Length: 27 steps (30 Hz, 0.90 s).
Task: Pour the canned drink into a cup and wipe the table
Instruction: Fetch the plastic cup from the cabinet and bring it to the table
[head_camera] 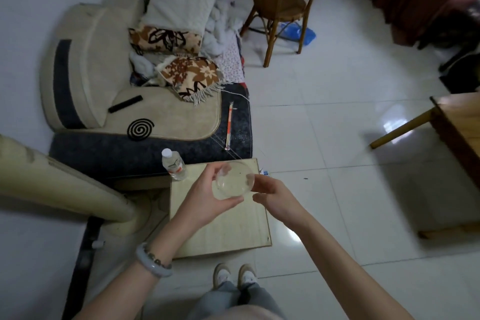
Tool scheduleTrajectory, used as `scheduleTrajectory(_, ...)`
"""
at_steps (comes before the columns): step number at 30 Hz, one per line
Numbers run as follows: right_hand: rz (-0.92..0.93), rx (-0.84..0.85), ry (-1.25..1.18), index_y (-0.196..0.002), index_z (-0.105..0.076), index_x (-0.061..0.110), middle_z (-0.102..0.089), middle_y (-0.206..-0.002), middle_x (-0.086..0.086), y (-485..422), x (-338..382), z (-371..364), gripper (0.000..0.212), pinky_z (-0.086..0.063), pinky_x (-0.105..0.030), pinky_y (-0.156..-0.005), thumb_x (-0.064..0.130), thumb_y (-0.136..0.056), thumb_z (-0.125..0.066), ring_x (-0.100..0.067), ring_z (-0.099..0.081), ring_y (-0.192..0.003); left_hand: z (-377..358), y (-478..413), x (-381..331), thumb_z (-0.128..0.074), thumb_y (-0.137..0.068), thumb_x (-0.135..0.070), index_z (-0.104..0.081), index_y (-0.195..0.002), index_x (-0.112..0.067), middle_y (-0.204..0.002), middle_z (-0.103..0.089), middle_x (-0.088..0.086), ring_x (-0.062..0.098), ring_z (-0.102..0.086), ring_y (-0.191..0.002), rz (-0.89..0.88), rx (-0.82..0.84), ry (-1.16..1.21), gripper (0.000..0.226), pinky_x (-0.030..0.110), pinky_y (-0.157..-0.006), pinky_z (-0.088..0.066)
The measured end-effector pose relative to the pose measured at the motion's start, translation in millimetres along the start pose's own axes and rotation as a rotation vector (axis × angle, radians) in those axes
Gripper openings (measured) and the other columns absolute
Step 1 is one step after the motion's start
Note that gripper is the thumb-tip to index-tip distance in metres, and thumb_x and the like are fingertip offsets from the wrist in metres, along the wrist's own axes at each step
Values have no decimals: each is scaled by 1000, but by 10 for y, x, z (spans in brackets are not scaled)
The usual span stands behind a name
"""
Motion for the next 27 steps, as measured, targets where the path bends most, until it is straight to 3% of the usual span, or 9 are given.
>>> scheduleTrajectory(3, 7, -49, -40, -122, -59, 13, -65, -116, -1, 226, 11, 125, 50, -45, -28, -95, -11, -80, -46, -13, -58, -111, -141, 16, -196, -84, -64, -30, -41, -106, -47, -113, -51, -28, -15, -44, -109, -36, 93, -8, 63, 6, -86, -35)
scheduleTrajectory(9, -3, -193, -197, -104, -63, 25, -68, -106, 7, 702, -174, 486, 48, -46, -23, -90, -13, -80, -47, -8, -61, -104, -618, 10, -589, -83, -64, -34, -42, -112, -44, -116, -50, -30, -9, -48, -103, -129, 275, -38, 64, 11, -83, -39)
scheduleTrajectory(14, -41, -354, -256, -112, -63, 18, -67, -112, 1, 1161, -495, 949, 47, -46, -21, -90, -12, -80, -46, -11, -59, -108, -1213, 32, -921, -84, -62, -33, -43, -113, -41, -118, -53, -25, -5, -51, -107, -207, 408, -21, 66, 25, -91, -46)
scheduleTrajectory(18, -67, -471, -297, -109, -64, 18, -68, -106, 3, 1599, -777, 1370, 44, -45, -13, -78, -10, -80, -48, -9, -60, -102, -1795, 113, -1286, -83, -61, -38, -41, -109, -47, -116, -52, -28, -3, -50, -109, -287, 524, -41, 64, 24, -90, -45)
scheduleTrajectory(21, -73, -561, -347, -110, -64, 18, -68, -110, -1, 1965, -1016, 1715, 45, -46, -17, -82, -11, -80, -48, -12, -60, -106, -2287, 225, -1610, -84, -62, -34, -41, -107, -47, -115, -52, -28, -7, -50, -108, -349, 598, -42, 63, 17, -86, -42)
scheduleTrajectory(24, -72, -630, -373, -108, -65, 16, -68, -113, -6, 2350, -1277, 2086, 45, -47, -29, -94, -13, -78, -47, -17, -60, -109, -2826, 385, -1935, -84, -62, -33, -43, -108, -43, -115, -53, -26, -4, -51, -109, -413, 657, -40, 63, 18, -86, -44)
scheduleTrajectory(27, -73, -685, -390, -107, -65, 15, -68, -112, -7, 2767, -1562, 2487, 45, -47, -30, -96, -13, -78, -46, -17, -61, -109, -3374, 595, -2231, -80, -58, -44, -42, -108, -46, -115, -54, -27, -1, -52, -109, -442, 692, -24, 63, 20, -87, -45)
Point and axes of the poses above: each hand's wrist, its own y-axis away from the middle knuckle, its own z-axis out of the back of the hand, x = y × z, the point moved 8 cm from there along -y, towards the middle knuckle
